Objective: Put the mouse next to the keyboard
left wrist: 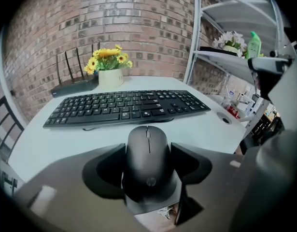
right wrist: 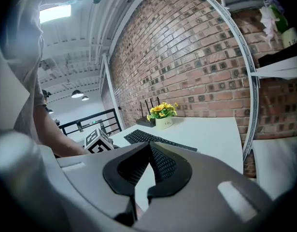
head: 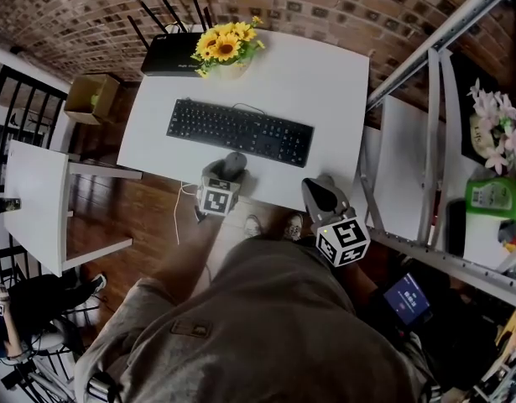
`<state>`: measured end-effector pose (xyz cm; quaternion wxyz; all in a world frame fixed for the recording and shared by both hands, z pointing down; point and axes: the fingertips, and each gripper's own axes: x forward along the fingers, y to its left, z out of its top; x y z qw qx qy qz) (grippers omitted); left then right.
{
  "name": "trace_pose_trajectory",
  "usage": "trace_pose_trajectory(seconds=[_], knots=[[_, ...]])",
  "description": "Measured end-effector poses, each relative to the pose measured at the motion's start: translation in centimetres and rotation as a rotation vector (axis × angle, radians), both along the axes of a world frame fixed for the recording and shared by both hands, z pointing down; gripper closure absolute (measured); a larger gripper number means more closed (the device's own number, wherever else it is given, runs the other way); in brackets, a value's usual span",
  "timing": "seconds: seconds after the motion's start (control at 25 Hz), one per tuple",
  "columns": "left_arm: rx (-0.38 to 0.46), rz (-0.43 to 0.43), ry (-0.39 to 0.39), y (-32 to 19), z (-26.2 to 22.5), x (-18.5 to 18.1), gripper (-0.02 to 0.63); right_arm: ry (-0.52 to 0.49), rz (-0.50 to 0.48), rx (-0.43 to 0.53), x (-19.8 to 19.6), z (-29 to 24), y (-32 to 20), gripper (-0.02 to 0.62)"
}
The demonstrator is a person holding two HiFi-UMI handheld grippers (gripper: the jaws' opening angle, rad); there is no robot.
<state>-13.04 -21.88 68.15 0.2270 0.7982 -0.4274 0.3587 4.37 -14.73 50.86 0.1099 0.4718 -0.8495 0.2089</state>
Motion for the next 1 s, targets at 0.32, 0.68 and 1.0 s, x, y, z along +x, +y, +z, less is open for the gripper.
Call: trace_pose_trajectory(seconds=[0.32, 0.68, 1.0], knots=[[0.030, -0.018, 0.078, 0.1, -2.2, 1.1, 0.314, -0.002, 0.005, -0.002, -0.1, 0.2, 0.0, 0.581], [0.078, 0.032, 0.222, -1.3, -7.0, 8.4, 0.314, -0.001, 0.071, 0.016, 2.5, -0.6, 0.4, 0.581], [0.036, 0.098, 0.325, -1.2, -7.8, 17.6, 0.313, -0.001, 0.145, 0.023, 6.6, -0.8, 0.9, 0.581]])
